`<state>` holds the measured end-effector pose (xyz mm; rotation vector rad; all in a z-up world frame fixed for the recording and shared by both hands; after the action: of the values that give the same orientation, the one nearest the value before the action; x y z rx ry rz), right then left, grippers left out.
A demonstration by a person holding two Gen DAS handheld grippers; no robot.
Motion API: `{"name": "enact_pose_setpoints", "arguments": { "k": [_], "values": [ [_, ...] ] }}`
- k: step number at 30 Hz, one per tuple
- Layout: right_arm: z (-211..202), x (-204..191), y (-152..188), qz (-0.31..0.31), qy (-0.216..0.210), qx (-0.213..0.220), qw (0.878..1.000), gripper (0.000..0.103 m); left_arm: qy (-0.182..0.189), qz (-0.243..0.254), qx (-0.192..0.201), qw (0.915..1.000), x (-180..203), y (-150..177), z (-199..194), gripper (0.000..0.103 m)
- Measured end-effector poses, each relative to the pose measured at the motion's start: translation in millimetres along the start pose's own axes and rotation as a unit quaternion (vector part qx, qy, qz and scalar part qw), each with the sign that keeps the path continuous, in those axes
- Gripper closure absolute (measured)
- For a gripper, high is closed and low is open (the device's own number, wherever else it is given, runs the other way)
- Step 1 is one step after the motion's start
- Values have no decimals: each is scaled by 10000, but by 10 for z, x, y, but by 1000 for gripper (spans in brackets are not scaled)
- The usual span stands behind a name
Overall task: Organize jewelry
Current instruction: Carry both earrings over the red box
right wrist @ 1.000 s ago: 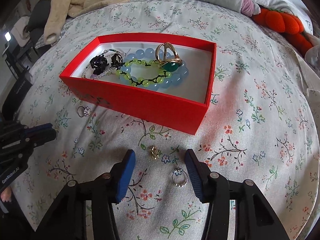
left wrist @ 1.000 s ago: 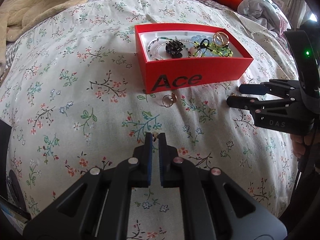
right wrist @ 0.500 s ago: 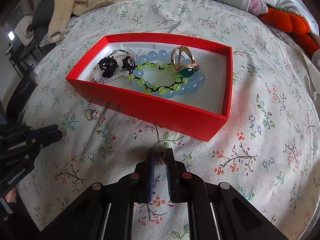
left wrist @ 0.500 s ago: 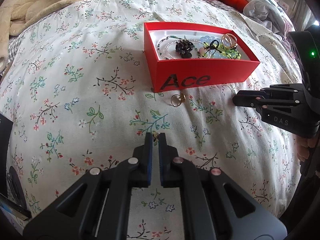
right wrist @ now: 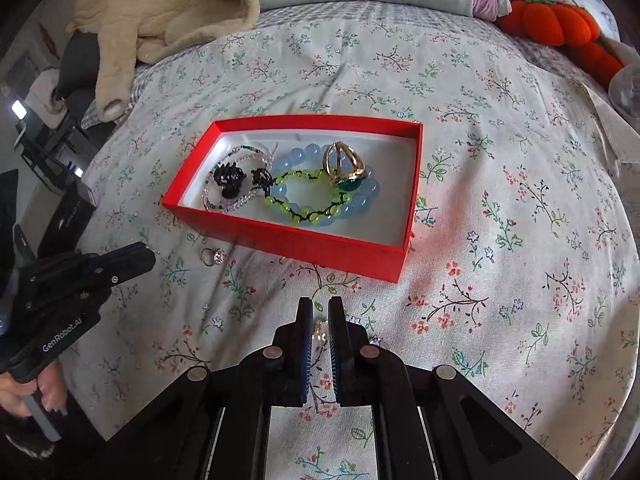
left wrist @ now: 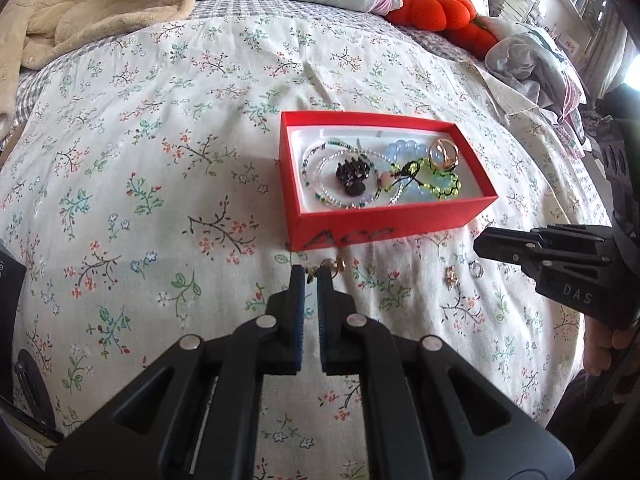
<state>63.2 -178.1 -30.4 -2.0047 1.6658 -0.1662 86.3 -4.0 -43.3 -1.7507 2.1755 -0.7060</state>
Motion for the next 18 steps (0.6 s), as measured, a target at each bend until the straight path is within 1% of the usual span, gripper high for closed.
{"name": "enact_pose_setpoints", "arguments": {
  "k": [5,9,11,12,13,15,18],
  "values": [
    [-121,-16,-114,99,-94,178,9997,95,146,-184,42,9997,-21,-200,-9,96],
    [-146,-55,-157,82,-230,169,9996,95,254,-359,56,9990,-20,-287,-7,96],
    [-64,-82,-135,51,-298,4,9995,94,314,-454,7,9985,-13,-296,15,96],
    [-17,-67,-101,82,-265,-121,9995,93,315,-473,-24,9984,-7,-287,27,96],
    [47,-48,-69,124,-222,-279,9993,89,296,-472,-58,9984,-4,-281,44,96],
    [181,-5,-2,205,-162,-564,9981,89,252,-457,-124,9986,7,-255,72,96],
    [313,41,53,212,-19,-779,9967,88,208,-461,-207,9985,5,-217,102,96]
  ]
}}
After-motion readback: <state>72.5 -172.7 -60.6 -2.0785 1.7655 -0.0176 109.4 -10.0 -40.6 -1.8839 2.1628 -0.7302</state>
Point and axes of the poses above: each gripper's, at about its wrist camera, not at the fingertips, and z roughly the way its jaws point, x to its right, y to its underside, the point moved 5 cm from there along z, roughly the way its jaws point, and after that the axes turned 6 degrees about -y, right-handed, at the moved point
